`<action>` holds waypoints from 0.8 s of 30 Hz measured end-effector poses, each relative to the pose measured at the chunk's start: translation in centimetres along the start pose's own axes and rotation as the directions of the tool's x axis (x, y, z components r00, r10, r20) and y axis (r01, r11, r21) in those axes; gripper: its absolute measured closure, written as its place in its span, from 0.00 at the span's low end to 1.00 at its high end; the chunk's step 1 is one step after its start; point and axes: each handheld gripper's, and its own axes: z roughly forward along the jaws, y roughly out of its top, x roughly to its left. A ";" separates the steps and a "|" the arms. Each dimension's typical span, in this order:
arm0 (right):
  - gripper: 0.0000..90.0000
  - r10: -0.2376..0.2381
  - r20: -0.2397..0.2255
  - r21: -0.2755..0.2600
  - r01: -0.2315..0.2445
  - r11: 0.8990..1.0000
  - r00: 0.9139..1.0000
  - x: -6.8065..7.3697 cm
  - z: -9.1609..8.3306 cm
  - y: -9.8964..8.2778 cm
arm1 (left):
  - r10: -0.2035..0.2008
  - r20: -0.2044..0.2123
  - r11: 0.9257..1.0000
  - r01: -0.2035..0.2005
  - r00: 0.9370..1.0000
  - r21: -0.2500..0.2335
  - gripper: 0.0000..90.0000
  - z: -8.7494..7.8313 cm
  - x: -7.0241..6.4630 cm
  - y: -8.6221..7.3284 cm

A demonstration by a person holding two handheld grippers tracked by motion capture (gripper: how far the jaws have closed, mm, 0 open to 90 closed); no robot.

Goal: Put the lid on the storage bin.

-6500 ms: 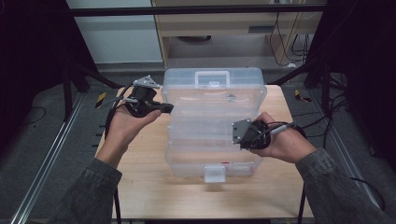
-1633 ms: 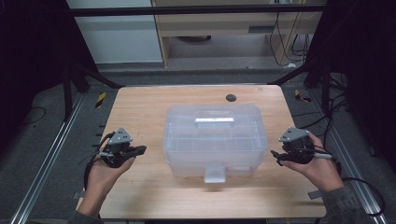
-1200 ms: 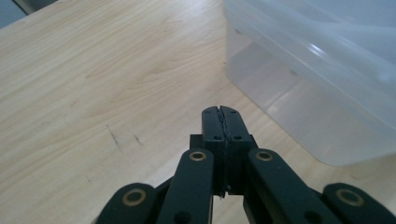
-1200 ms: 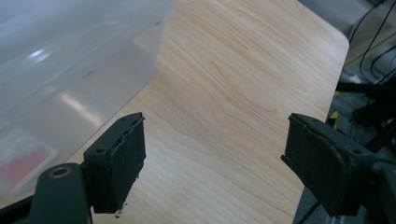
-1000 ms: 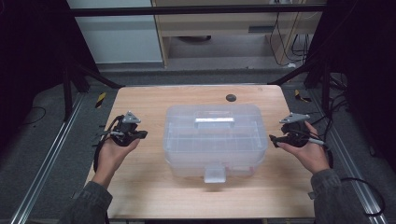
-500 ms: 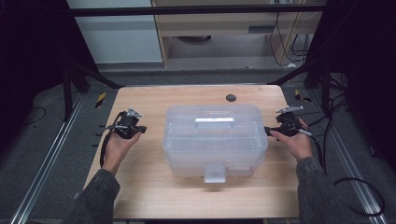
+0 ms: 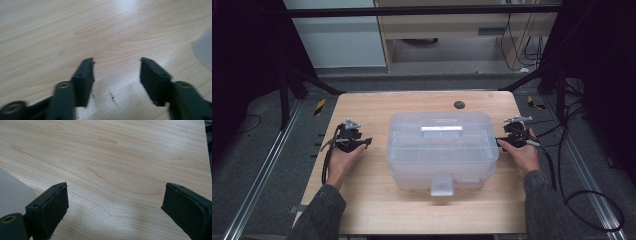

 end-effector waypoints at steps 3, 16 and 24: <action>0.06 -0.001 0.009 0.004 0.001 1.000 1.000 0.1 0.3 -0.3 | -0.022 0.006 0.999 0.022 1.000 0.027 0.29 0.8 0.0 -0.6; 0.05 0.059 0.015 -0.014 -0.058 0.998 0.998 0.0 1.2 -2.7 | -0.067 0.001 0.997 0.067 0.998 0.036 0.07 2.4 -0.5 -2.2; 0.02 0.089 0.036 -0.024 -0.088 0.996 0.995 0.5 0.9 -3.2 | -0.065 -0.009 0.998 0.065 0.998 0.011 0.02 2.3 -0.9 -2.7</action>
